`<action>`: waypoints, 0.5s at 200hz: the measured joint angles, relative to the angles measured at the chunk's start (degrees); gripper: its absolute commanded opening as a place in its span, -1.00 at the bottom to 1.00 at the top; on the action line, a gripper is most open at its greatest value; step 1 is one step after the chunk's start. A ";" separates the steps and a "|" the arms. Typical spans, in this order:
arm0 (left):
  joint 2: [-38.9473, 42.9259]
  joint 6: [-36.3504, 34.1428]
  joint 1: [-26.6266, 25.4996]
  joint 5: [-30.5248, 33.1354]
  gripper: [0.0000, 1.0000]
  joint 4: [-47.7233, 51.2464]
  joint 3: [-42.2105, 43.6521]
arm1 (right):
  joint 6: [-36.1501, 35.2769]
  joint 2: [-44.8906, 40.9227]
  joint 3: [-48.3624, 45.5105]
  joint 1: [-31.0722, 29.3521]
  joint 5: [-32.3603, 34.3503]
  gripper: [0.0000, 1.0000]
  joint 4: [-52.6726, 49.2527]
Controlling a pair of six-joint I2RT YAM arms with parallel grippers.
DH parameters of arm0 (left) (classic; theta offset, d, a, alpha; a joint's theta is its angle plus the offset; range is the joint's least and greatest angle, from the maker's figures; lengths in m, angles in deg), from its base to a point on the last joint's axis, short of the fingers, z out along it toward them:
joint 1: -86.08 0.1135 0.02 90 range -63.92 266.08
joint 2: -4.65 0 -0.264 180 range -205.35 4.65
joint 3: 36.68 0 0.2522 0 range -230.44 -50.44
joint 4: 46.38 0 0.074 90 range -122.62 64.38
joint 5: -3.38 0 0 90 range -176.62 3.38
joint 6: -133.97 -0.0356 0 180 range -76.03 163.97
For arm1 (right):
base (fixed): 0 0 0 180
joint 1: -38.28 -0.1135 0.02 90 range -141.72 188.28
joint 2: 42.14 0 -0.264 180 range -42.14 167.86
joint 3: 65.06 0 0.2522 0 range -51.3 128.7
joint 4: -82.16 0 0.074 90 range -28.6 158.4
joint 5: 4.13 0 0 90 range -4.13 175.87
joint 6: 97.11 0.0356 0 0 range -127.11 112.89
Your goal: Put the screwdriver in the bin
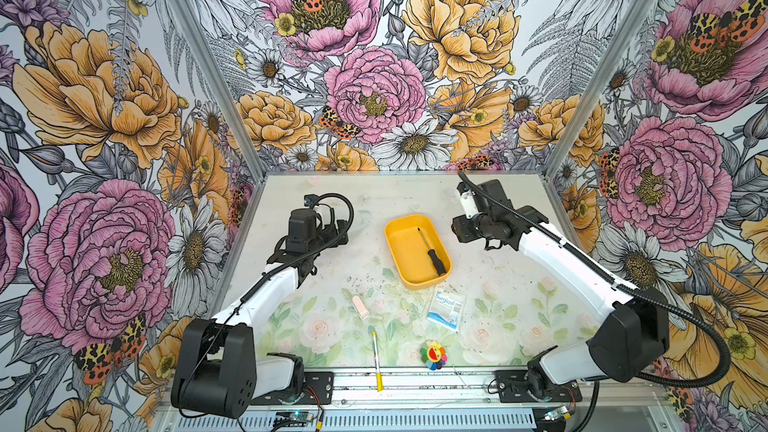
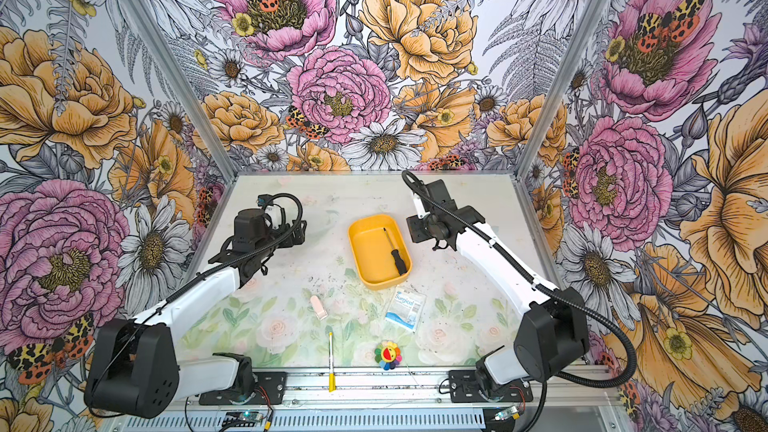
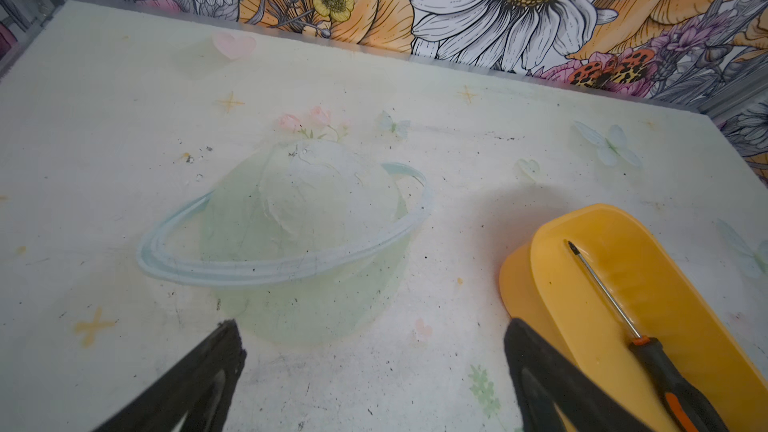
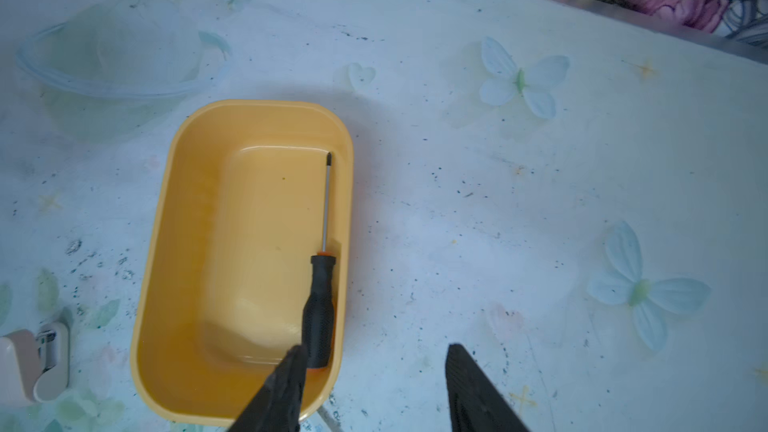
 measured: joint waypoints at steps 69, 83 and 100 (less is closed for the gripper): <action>7.06 -5.46 0.00 6.05 0.98 -11.56 9.90 | -5.01 -7.74 -21.18 12.52 2.99 0.12 22.60; 8.13 -6.32 0.37 7.52 0.98 -14.91 12.37 | -5.03 -8.33 -25.46 14.16 3.58 0.13 28.52; 9.27 -6.49 1.46 8.59 0.98 -18.45 15.19 | -4.72 -8.66 -30.77 16.26 4.68 0.12 35.56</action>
